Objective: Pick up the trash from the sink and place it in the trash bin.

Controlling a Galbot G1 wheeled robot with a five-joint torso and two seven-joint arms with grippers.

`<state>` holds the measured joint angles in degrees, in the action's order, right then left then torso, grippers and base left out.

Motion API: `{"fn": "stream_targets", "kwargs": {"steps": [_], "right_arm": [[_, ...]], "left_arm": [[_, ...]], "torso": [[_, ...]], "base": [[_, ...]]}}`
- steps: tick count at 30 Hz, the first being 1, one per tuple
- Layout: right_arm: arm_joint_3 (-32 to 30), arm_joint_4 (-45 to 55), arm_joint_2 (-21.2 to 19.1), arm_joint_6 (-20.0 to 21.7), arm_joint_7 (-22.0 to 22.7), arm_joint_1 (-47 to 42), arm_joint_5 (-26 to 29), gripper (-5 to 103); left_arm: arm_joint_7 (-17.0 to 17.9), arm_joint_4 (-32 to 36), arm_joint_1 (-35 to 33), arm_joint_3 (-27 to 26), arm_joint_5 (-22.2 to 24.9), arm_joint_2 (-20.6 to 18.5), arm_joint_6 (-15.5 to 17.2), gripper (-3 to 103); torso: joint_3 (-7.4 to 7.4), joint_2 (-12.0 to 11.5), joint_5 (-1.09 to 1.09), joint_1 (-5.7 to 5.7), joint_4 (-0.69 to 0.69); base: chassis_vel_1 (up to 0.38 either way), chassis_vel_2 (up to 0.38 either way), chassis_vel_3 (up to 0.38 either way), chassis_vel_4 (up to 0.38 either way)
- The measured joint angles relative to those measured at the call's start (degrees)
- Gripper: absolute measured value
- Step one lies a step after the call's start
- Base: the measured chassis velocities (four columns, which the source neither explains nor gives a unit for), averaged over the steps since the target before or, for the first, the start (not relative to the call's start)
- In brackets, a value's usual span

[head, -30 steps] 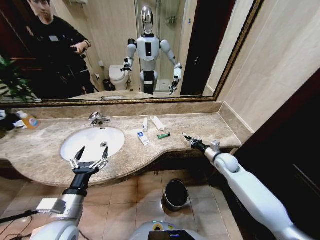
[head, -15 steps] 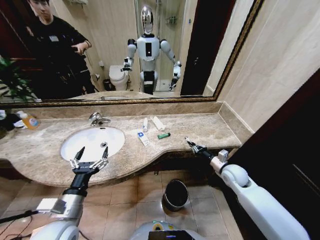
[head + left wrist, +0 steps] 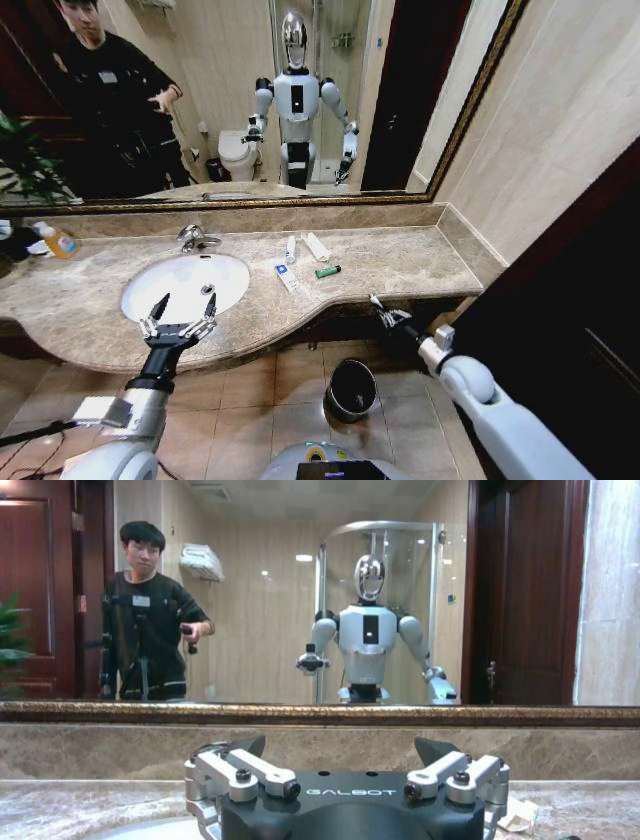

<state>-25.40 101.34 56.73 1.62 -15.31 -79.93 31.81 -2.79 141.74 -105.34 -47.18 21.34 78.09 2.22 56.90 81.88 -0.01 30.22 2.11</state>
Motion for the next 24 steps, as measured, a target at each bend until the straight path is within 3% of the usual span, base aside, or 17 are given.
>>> {"fn": "stream_targets", "kwargs": {"steps": [11, 19, 24], "right_arm": [[2.0, -13.5, 6.5, -4.9, -2.1, 3.4, -4.3, 3], [2.4, -25.9, 9.5, -9.2, -3.6, 6.6, -8.2, 3], [2.6, -29.1, 10.8, -9.8, -3.8, 7.0, -9.1, 3]], "left_arm": [[0.0, 0.0, 0.0, 0.0, 0.0, 0.0, 0.0, 100], [0.0, 0.0, 0.0, 0.0, 0.0, 0.0, 0.0, 100], [0.0, 0.0, 0.0, 0.0, 0.0, 0.0, 0.0, 100]], "torso": [[0.00, 0.0, 0.01, 0.01, 0.00], [0.00, 0.0, 0.00, 0.01, 0.01], [0.00, 0.0, 0.00, 0.01, 0.00]], "base": [[0.000, 0.000, 0.000, 0.000], [0.000, 0.000, 0.000, 0.000], [0.000, 0.000, 0.000, 0.000]]}}
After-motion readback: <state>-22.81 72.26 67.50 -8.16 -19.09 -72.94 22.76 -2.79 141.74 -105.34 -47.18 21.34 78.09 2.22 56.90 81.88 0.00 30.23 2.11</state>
